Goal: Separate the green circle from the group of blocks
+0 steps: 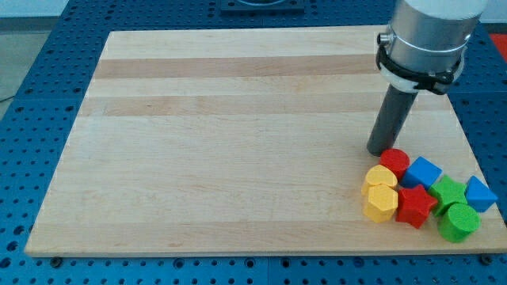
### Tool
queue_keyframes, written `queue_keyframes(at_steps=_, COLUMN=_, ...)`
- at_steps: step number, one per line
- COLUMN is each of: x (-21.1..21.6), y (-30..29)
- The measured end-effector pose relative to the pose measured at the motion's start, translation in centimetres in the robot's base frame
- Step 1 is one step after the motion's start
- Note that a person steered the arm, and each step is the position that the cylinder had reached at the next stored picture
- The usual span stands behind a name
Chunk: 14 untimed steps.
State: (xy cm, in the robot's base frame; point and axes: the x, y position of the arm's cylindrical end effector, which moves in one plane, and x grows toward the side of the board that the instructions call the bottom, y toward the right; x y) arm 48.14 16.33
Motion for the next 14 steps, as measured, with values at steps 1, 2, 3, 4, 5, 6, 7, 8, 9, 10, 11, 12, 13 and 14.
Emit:
queue_keyframes(at_steps=1, x=-0.8, y=0.0)
queue_keyframes(at_steps=2, x=-5.5, y=-0.1)
queue_keyframes(at_steps=3, x=-11.0, y=3.0)
queue_keyframes(at_steps=4, x=-12.1, y=9.1)
queue_keyframes(at_steps=5, x=-12.0, y=17.2)
queue_keyframes(at_steps=6, x=-11.6, y=18.2)
queue_keyframes(at_steps=7, x=-9.5, y=18.2)
queue_keyframes(at_steps=8, x=-5.6, y=18.1)
queue_keyframes(at_steps=9, x=-5.1, y=18.2)
queue_keyframes(at_steps=10, x=-2.2, y=18.2)
queue_keyframes(at_steps=11, x=0.8, y=18.2)
queue_keyframes(at_steps=12, x=3.8, y=18.1)
queue_keyframes(at_steps=13, x=9.4, y=18.1)
queue_keyframes(at_steps=14, x=13.4, y=17.6)
